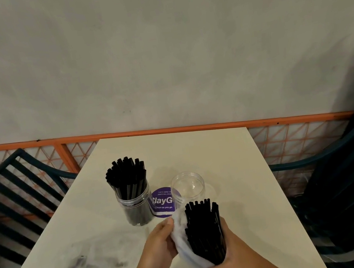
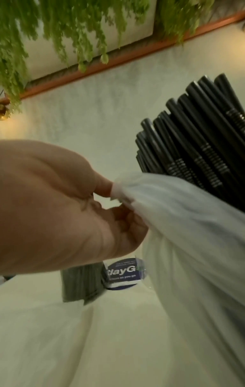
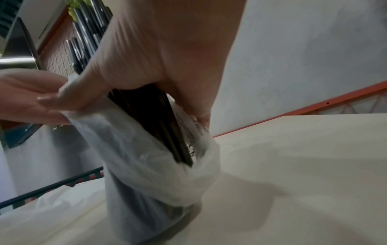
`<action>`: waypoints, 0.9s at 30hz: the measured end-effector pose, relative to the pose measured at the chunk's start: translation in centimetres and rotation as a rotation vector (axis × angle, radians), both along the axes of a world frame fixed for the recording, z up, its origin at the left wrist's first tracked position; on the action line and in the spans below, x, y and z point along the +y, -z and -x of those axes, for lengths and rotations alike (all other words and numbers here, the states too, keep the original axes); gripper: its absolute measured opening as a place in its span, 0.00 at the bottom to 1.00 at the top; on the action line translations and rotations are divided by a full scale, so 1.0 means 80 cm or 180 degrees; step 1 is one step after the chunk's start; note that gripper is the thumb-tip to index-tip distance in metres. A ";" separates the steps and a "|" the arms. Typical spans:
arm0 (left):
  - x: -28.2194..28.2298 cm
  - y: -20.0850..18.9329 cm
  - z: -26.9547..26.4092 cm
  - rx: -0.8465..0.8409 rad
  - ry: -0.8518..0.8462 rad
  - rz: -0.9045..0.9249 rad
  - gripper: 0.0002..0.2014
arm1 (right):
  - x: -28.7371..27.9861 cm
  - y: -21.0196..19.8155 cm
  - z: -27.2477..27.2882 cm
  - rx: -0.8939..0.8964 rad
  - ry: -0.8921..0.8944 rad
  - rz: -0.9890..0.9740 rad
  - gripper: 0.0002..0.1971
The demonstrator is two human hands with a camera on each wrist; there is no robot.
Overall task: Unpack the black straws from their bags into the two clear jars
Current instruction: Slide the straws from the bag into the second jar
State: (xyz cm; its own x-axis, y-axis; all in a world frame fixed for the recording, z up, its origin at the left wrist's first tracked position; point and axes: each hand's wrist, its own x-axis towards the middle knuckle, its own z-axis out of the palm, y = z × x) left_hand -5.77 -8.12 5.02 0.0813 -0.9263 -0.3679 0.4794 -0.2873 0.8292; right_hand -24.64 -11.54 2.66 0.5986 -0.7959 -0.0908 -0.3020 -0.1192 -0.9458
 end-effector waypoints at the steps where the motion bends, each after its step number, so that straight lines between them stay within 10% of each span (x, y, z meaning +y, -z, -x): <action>1: 0.001 -0.001 -0.002 -0.0160 -0.0029 0.0056 0.13 | -0.001 0.001 0.002 0.0036 -0.0032 -0.0018 0.57; 10: 0.021 -0.006 -0.017 -0.1959 0.0652 0.0655 0.35 | -0.017 -0.011 0.001 0.0453 -0.0135 -0.0026 0.31; 15: 0.013 0.015 -0.006 -0.2182 -0.0325 0.0408 0.24 | -0.023 0.001 0.002 0.0854 -0.0134 -0.0163 0.35; 22: 0.013 0.030 -0.006 -0.2242 -0.0328 0.0127 0.25 | -0.018 -0.025 0.025 0.1897 -0.0984 -0.0416 0.56; 27: 0.015 0.032 -0.012 -0.2234 -0.0426 0.0042 0.24 | -0.016 -0.038 0.047 0.1903 -0.0973 -0.0225 0.53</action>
State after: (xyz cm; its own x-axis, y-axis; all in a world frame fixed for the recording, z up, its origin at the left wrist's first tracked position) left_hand -4.82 -6.95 2.47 0.4080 -0.8959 -0.1759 -0.1383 -0.2511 0.9580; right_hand -28.40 -12.85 5.71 0.6265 -0.5785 -0.5223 -0.7385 -0.2264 -0.6351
